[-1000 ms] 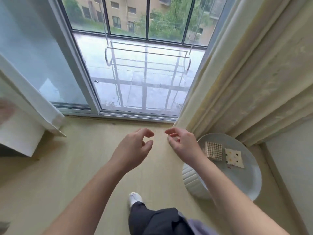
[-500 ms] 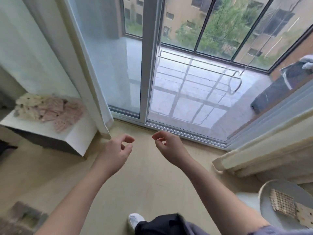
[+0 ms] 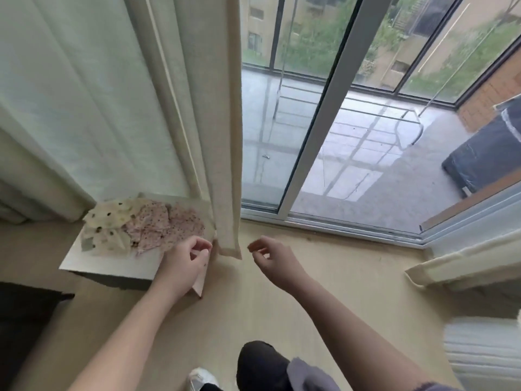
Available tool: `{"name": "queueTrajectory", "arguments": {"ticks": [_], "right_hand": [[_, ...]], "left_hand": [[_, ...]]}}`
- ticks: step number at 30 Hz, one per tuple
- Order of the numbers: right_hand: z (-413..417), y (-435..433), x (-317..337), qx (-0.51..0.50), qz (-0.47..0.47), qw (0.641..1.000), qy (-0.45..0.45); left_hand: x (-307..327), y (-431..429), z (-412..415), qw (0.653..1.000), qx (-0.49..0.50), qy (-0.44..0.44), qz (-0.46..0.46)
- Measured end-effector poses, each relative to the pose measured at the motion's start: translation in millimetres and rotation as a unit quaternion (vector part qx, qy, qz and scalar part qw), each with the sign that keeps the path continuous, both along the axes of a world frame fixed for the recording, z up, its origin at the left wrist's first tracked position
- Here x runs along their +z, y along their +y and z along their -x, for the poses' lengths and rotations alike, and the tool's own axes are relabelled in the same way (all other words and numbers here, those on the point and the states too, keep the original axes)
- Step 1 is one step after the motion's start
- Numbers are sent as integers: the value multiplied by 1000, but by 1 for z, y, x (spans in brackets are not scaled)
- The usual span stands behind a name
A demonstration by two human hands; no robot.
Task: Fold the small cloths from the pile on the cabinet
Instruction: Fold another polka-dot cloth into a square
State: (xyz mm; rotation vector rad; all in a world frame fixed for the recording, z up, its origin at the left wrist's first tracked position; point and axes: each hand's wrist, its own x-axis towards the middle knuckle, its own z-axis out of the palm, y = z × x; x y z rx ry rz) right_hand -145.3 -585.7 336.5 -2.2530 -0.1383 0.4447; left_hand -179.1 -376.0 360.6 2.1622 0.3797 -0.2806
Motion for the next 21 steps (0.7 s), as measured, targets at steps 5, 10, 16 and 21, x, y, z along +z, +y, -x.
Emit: {"name": "queueTrajectory", "arguments": {"ticks": [5,10,16,21], "right_hand": [[-47,108,-33,0,14,999,42],[-106,209,-74,47,36,991,118],[-149,311,-109,72,99,978,166],[-178,377,-141,39,109,973,201]], "left_hand": [[-38,97,-55,998,33,45,6],[-80,184,-98,994,74,84,17],[-117,282,-131,986,61,154,-12],[-161,359,-181,977,-35,190,-93]]}}
